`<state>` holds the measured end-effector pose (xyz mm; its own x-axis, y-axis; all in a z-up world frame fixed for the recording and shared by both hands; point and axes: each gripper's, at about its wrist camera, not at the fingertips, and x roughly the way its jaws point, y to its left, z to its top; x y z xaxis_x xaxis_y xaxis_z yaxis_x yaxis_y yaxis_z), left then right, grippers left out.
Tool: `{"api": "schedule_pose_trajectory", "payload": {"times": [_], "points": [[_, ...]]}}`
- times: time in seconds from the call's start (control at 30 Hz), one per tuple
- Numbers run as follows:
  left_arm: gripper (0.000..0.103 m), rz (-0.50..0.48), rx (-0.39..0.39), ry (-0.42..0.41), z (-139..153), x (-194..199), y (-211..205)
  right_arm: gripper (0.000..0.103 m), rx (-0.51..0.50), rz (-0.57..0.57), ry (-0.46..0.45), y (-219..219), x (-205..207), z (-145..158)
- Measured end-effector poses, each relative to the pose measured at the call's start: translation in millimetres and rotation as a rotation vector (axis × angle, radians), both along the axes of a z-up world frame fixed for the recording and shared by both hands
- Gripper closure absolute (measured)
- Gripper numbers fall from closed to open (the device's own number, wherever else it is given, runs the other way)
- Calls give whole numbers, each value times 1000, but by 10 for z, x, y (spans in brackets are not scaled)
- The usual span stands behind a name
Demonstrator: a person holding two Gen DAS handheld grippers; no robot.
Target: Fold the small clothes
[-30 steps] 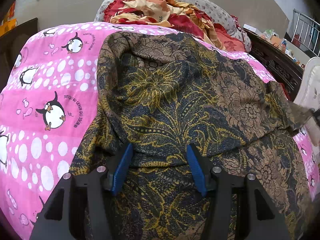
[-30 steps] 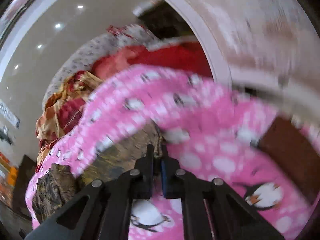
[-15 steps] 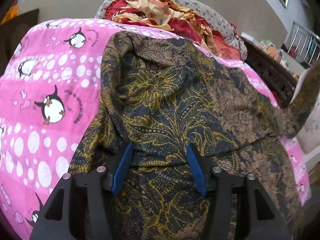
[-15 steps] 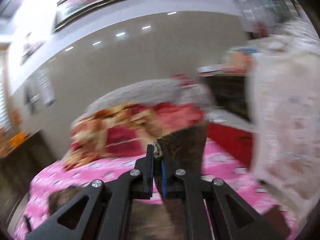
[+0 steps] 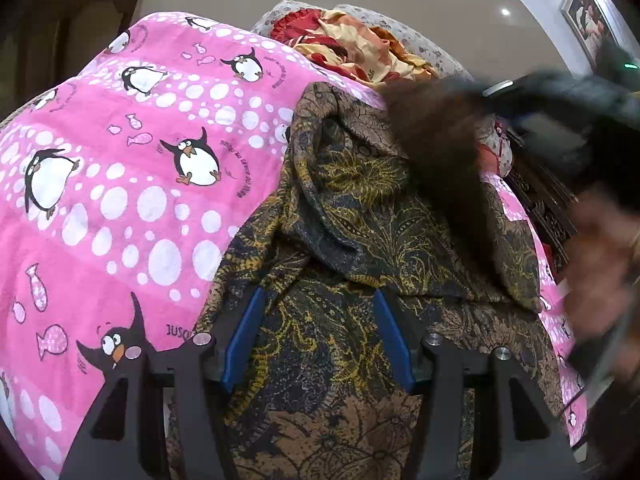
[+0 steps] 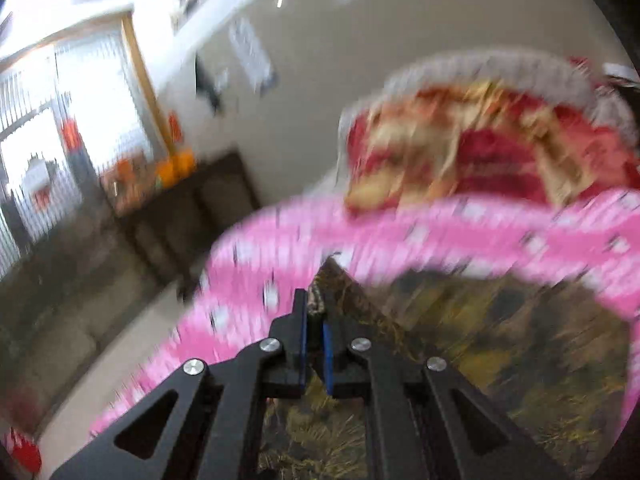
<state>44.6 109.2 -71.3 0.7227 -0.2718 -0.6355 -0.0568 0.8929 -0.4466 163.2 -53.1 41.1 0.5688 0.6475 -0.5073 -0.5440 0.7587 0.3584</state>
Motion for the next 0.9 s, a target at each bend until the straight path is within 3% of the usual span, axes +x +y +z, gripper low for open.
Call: {"api": "schedule_pose_trajectory", "payload": {"times": [0.1, 0.13, 0.17, 0.2, 0.23, 0.37, 0.43, 0.57, 0.6, 0.63, 0.67, 0.77, 0.83, 0.87, 0.9], "points": [[65, -6, -6, 3, -13, 23, -24, 97, -86, 70, 100, 326, -1, -573], [65, -7, -6, 4, -17, 27, -31, 91, -122, 91, 121, 397, -33, -724], [64, -8, -6, 4, -12, 23, -21, 84, -152, 108, 141, 418, -67, -831], [64, -9, -5, 4, -13, 25, -26, 61, -157, 128, 167, 441, -70, -894], [64, -9, -5, 4, -15, 18, -17, 48, -148, 143, 185, 401, -107, -906], [64, -5, -9, -1, -8, -6, -17, 48, -126, 145, 143, -52, -330, -712], [64, 14, 17, -4, 52, -16, -44, 48, -148, 70, 102, -488, -426, -599], [64, 28, 129, -137, 447, 17, -160, 50, -165, -115, 59, -1338, -554, -493], [64, 7, 155, -164, 540, 94, -233, 59, -174, -198, 47, -1650, -592, -502], [64, -9, 169, -175, 592, 170, -287, 74, -180, -264, 50, -1881, -609, -512], [64, -34, 176, -180, 637, 303, -350, 79, -175, -326, 64, -2123, -606, -541], [66, -86, 138, -66, 515, 882, -488, 88, -208, -462, 104, -2569, -484, -618], [82, -67, 222, 49, 277, 1112, -561, 90, -209, -449, 108, -2669, -395, -649], [99, -49, 271, 91, 168, 1134, -584, 90, -213, -426, 115, -2658, -339, -695], [100, -44, 305, 105, 25, 1099, -586, 90, -235, -410, 130, -2624, -268, -768]]}}
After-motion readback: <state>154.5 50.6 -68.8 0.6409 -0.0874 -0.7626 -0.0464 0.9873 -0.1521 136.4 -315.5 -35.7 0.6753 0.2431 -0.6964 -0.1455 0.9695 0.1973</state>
